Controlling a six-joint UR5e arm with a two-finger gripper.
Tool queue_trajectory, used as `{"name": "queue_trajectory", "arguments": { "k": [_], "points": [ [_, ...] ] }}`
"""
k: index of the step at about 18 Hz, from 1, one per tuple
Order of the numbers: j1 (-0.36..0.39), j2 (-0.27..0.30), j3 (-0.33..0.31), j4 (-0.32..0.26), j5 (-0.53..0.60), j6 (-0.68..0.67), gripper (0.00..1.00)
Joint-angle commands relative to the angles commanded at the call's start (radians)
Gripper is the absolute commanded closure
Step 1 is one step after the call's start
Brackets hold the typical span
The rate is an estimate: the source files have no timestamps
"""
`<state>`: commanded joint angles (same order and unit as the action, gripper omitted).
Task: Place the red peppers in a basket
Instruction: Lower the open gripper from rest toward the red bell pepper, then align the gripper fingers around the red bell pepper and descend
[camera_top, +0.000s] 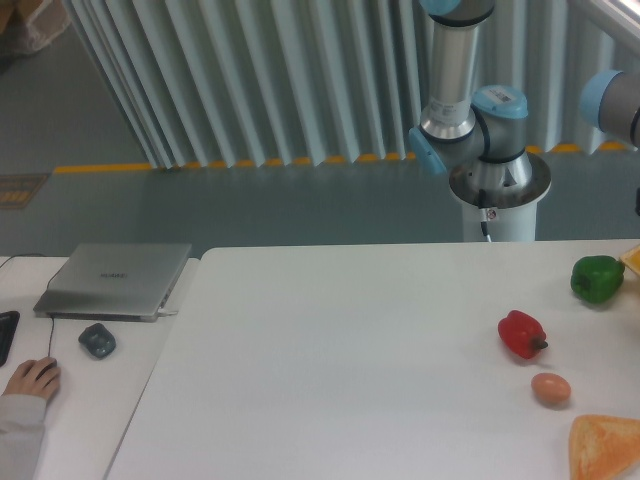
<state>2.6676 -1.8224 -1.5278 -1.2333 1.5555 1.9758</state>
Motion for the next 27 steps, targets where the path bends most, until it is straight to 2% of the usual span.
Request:
{"name": "queue_trajectory", "arguments": {
  "k": [4, 5, 8, 10, 12, 14, 15, 16, 17, 20, 23, 27],
  "points": [
    [-0.014, 0.0, -0.009, 0.011, 0.023, 0.012, 0.0],
    [-0.02, -0.002, -0.026, 0.014, 0.014, 0.012, 0.0],
    [-0.014, 0.006, -0.095, 0.072, -0.058, 0.012, 0.0],
    [-0.032, 0.028, -0.097, 0.075, -0.055, 0.005, 0.0],
    [-0.098, 0.029, -0.1, 0.075, -0.052, 0.017, 0.0],
    [-0.164, 0.031, -0.095, 0.075, 0.013, 0.038, 0.0],
    [-0.219, 0.028, -0.088, 0.075, 0.075, 0.046, 0.0],
    [-0.318, 0.011, -0.071, 0.083, 0.166, 0.049, 0.0],
    [-0.372, -0.007, -0.048, 0.081, 0.223, 0.063, 0.0],
    [-0.483, -0.032, -0.034, 0.08, 0.31, 0.092, 0.0],
    [-0.534, -0.031, -0.054, 0.075, 0.415, 0.159, 0.0],
    [-0.548, -0.008, -0.115, 0.064, 0.543, 0.305, 0.0]
  ]
}}
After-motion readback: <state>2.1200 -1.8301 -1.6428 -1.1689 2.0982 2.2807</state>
